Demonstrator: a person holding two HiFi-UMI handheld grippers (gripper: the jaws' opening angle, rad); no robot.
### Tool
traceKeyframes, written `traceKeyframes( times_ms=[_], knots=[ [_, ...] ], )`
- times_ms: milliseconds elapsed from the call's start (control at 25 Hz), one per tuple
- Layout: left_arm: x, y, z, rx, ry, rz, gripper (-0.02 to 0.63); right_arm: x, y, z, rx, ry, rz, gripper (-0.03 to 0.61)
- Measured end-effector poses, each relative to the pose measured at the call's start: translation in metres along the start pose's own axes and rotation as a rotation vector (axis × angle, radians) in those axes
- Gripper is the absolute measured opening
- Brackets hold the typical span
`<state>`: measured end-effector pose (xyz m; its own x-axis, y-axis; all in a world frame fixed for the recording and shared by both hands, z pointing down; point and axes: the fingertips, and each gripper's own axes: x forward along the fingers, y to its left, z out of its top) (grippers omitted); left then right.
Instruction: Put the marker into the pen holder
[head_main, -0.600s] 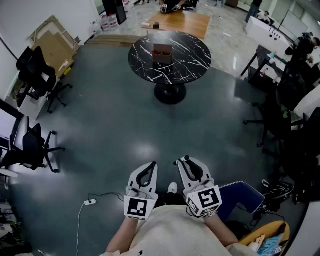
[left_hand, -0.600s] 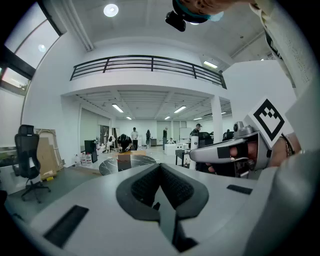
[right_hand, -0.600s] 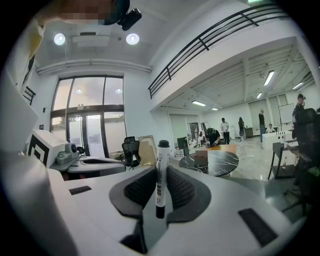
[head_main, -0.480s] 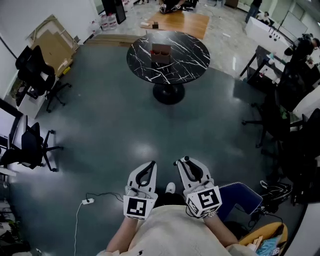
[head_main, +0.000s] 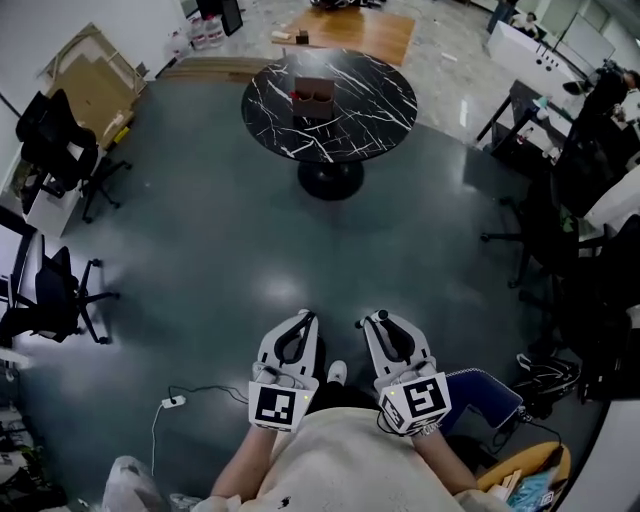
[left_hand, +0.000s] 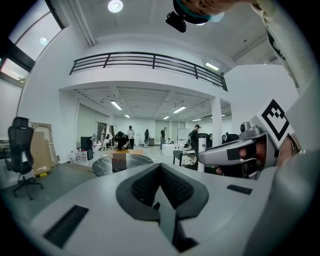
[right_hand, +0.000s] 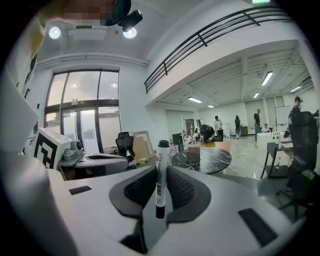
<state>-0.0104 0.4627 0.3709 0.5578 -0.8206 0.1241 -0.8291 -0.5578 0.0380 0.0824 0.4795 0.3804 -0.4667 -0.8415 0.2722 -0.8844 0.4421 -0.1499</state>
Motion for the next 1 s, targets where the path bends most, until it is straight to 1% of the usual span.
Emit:
traceKeyframes(
  times_ms=[160,240,320,400,520,720,920,1000],
  knots=[
    [0.030,0.022,-0.006,0.001,0.009,-0.025,0.011,0.027,-0.013,-0.001,-0.003,0.023,-0.020,0.077],
    [0.045,0.038,-0.006,-0.011,-0.001,-0.023,0.009,0.047,-0.021,0.000,0.000,0.037,-0.025,0.077],
    [0.060,0.057,-0.004,-0.003,-0.007,-0.017,0.009,0.071,-0.026,0.004,0.008,0.052,-0.027,0.077],
    [0.074,0.079,-0.005,0.011,0.007,-0.010,0.009,0.100,-0.029,0.012,0.002,0.059,-0.017,0.077],
    [0.096,0.115,-0.006,-0.009,0.024,-0.002,0.009,0.146,-0.029,0.030,-0.016,0.056,0.005,0.077],
    [0.127,0.164,0.001,0.025,0.026,-0.026,0.009,0.202,-0.029,0.050,-0.017,0.064,0.005,0.077],
    [0.149,0.198,0.011,0.063,0.019,-0.054,0.011,0.231,-0.034,0.063,-0.012,0.069,-0.032,0.077],
    [0.157,0.208,0.013,0.063,0.010,-0.058,0.011,0.240,-0.038,0.064,-0.011,0.078,-0.047,0.077]
  ],
)
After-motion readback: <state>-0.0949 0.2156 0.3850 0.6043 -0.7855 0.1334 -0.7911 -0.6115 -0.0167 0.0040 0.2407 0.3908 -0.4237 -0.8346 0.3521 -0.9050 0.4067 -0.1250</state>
